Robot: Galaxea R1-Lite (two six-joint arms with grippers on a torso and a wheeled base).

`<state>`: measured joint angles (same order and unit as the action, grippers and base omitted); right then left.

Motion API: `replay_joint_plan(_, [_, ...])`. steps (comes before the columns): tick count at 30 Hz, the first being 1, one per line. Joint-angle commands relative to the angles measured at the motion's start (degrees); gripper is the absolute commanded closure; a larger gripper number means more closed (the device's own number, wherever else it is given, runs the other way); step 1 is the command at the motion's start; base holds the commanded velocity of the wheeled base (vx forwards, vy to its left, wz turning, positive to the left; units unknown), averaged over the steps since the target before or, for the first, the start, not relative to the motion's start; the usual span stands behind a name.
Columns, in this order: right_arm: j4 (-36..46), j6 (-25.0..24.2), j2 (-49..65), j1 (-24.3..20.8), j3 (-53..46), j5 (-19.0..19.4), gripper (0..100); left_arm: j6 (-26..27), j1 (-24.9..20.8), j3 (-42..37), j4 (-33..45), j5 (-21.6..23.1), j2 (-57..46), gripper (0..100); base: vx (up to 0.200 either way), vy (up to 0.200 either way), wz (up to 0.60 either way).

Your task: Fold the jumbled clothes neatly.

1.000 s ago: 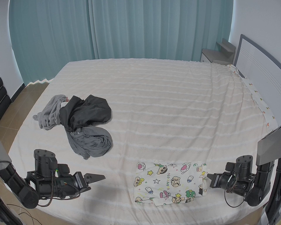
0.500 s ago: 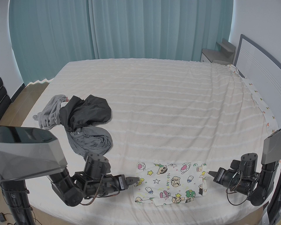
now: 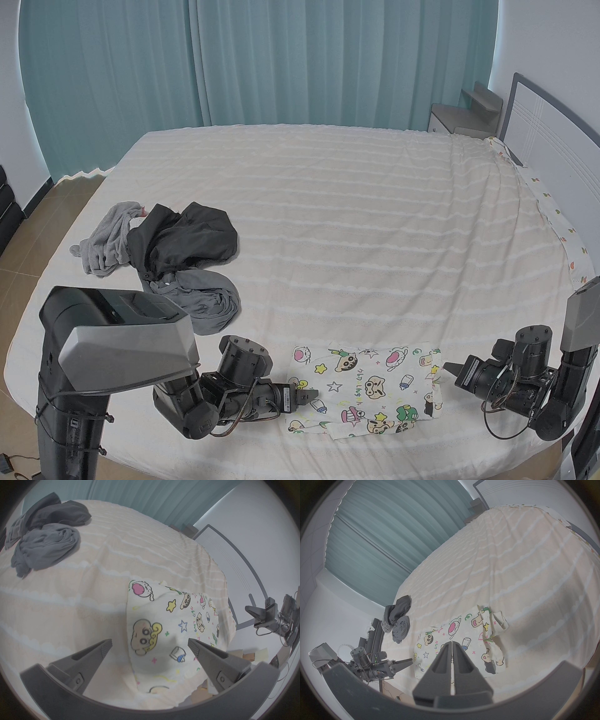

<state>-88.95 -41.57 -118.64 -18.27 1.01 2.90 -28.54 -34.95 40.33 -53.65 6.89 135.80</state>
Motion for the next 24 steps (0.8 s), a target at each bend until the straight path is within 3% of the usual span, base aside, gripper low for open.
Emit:
replay_joint_plan(1, [-0.08, 0.09, -0.01, -0.97, -1.01, -0.88, 100, 1.29, -0.03, 3.88, 0.13, -0.12, 3.86, 0, 0.0, 0.0, 0.0])
replay_joint_plan(24, [-0.17, 0.35, -0.37, -1.68, -1.01, -2.81, 100, 2.26, -1.35, 11.0, -0.14, -0.03, 8.07, 0, 0.0, 0.0, 0.0])
